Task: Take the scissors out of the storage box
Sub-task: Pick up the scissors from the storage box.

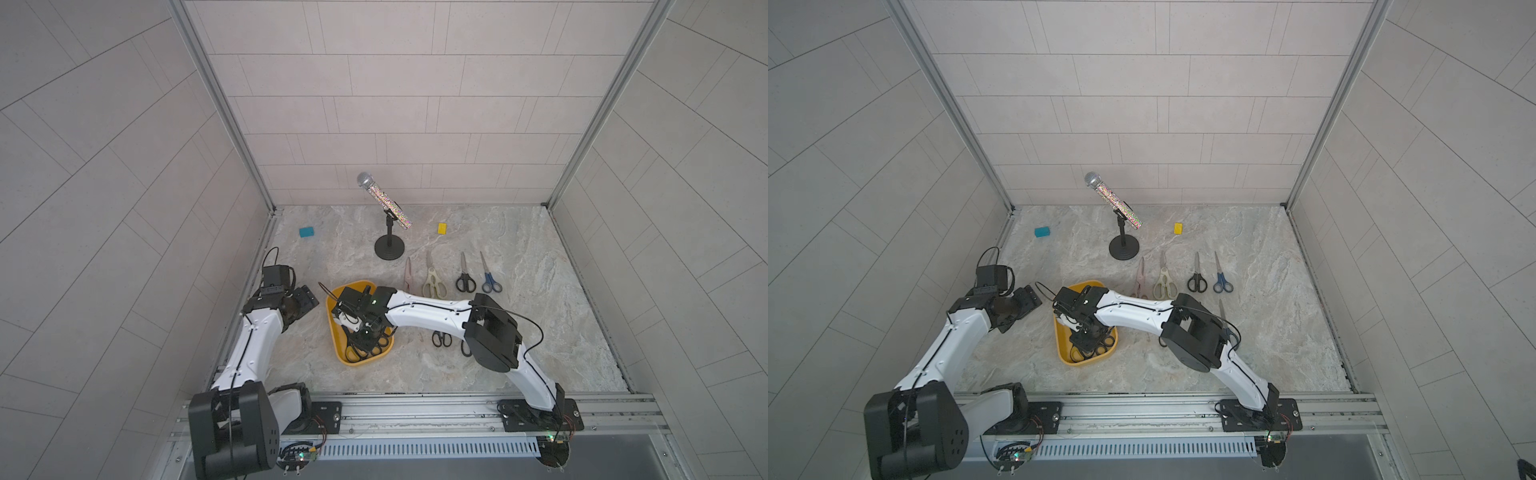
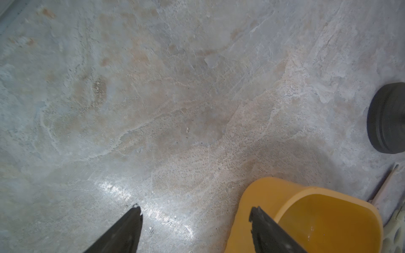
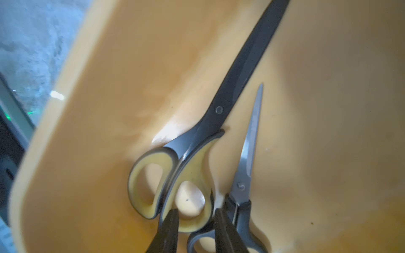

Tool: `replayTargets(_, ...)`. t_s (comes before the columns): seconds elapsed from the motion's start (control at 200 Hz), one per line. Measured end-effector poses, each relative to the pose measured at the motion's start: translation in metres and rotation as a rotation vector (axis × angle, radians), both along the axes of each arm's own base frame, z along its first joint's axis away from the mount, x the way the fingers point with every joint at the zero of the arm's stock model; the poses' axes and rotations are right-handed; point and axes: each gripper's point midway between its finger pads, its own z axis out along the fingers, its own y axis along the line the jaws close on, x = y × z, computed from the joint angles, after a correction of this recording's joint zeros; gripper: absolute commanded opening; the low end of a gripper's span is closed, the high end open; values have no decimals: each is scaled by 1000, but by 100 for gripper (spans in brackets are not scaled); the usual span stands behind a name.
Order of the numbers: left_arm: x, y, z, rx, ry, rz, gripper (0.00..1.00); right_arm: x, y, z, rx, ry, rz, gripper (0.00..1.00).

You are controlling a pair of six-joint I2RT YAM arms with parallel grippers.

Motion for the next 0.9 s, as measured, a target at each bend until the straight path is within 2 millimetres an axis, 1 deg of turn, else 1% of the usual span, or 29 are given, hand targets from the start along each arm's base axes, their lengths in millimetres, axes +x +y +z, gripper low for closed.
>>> replayTargets(0.035, 0, 0, 0, 0, 0, 0, 84, 2, 1, -3, -5, -6, -5, 32)
replayTargets(0.095, 0, 0, 0, 0, 0, -1, 84, 10, 5, -1, -5, -45, -19, 32)
replayTargets(0.145, 0, 0, 0, -1, 0, -1, 84, 16, 6, -4, -21, -74, -30, 32)
replayTargets(0.235, 0, -1, 0, -3, 0, -2, 84, 26, 10, -4, -32, -124, -42, 28)
replayTargets(0.28, 0, -1, 0, -5, -1, -3, 84, 31, 11, -6, -41, -144, -46, 24)
replayTargets(0.385, 0, -1, 0, -8, -1, -4, 84, 40, 11, -5, -54, -191, -53, 8)
replayTargets(0.475, 0, -2, 0, -11, -2, -6, 84, 43, 10, -4, -69, -218, -43, 0)
replayTargets(0.65, 1, -4, 0, -20, -5, -10, 84, 46, 8, -3, -76, -229, -45, 0)
replayTargets(0.785, 1, -4, 0, -21, -7, -11, 84, 53, 5, -2, -71, -223, -59, 0)
replayTargets(0.9, 1, -4, 1, -23, -8, -12, 84, 60, -2, 0, -67, -213, -78, 11)
